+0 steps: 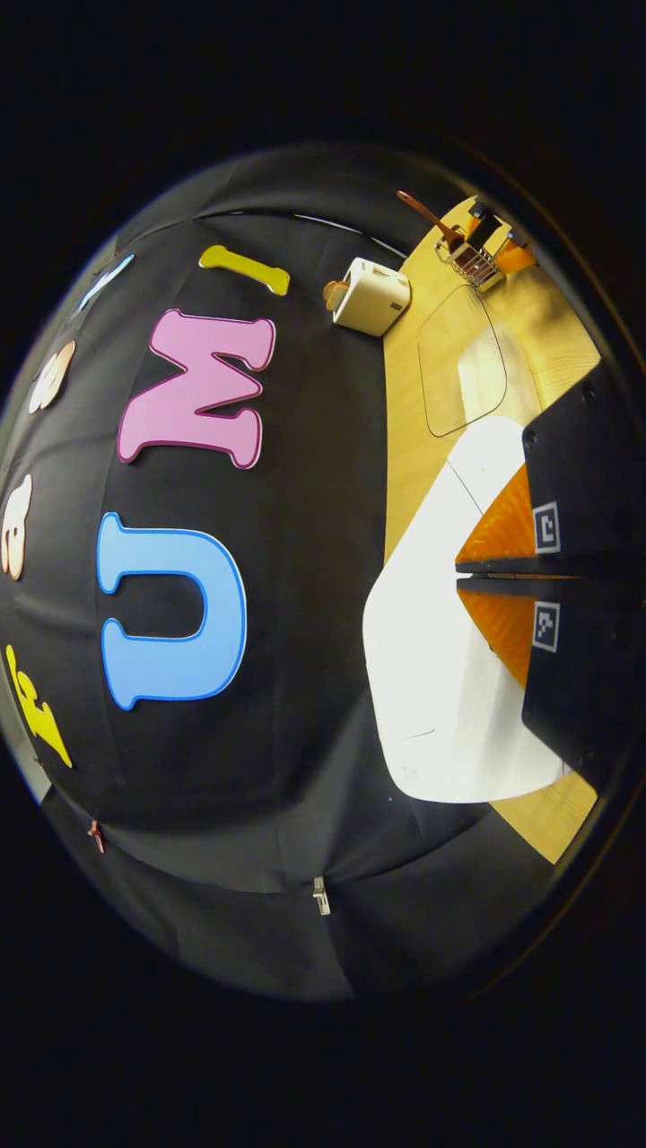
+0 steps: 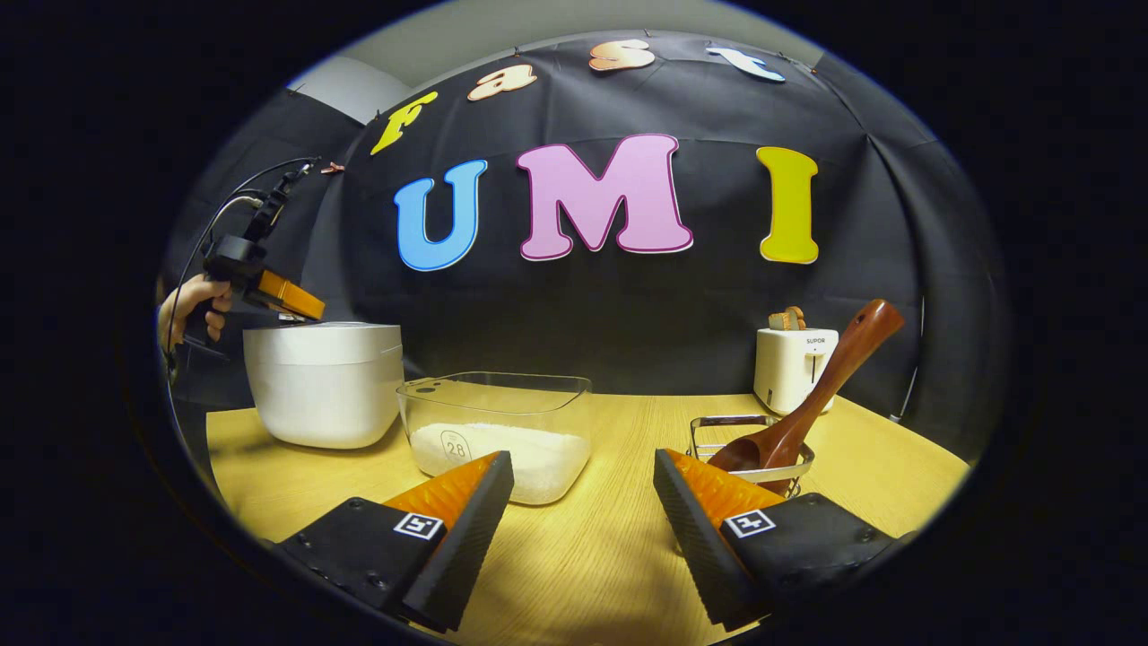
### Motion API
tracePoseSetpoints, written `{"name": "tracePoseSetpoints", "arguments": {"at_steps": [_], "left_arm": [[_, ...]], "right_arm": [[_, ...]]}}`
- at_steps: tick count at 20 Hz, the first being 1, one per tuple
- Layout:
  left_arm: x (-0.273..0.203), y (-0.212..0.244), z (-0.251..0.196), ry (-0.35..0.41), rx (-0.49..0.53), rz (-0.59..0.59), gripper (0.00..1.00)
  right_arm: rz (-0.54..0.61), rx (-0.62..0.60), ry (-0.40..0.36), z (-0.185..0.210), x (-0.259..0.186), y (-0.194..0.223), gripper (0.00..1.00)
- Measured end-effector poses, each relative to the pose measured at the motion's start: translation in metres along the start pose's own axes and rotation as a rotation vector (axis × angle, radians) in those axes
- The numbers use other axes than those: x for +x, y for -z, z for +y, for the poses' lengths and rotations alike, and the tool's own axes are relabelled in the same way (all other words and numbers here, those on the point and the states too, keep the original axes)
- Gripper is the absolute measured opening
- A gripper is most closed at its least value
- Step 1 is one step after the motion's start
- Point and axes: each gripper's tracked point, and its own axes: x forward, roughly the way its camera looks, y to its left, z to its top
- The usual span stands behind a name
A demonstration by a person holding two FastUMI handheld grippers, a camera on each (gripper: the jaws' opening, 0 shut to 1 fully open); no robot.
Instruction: Close the left gripper, press the button to open the rice cooker; take a wooden spoon from the chopstick holder with the right hand, scoop a spoonful of rice and pour it into the rice cooker, then put the wooden spoon back into the chopstick holder.
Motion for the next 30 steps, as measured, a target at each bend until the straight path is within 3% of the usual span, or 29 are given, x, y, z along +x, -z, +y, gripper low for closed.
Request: {"name": "tracePoseSetpoints", "arguments": {"at_steps": [6,12,15,21,30], "left_arm": [[0.002,0.007,-0.001,0.003,0.019,0.036,0.06],[-0.001,0.009,-0.004,0.066,-0.072,0.106,0.06],[0.000,0.005,-0.002,0.044,-0.039,0.100,0.06],[-0.004,-0.019,0.003,-0.003,-0.022,-0.020,0.05],[-0.005,0.011,0.011,-0.023,0.048,0.103,0.06]], "right_arm": [[0.000,0.000,0.000,0.000,0.000,0.000,0.98],[0.000,0.000,0.000,0.000,0.000,0.000,0.98],[0.000,0.000,0.000,0.000,0.000,0.000,0.98],[0.000,0.000,0.000,0.000,0.000,0.000,0.98],[0.000,0.000,0.000,0.000,0.000,0.000,0.98]]}}
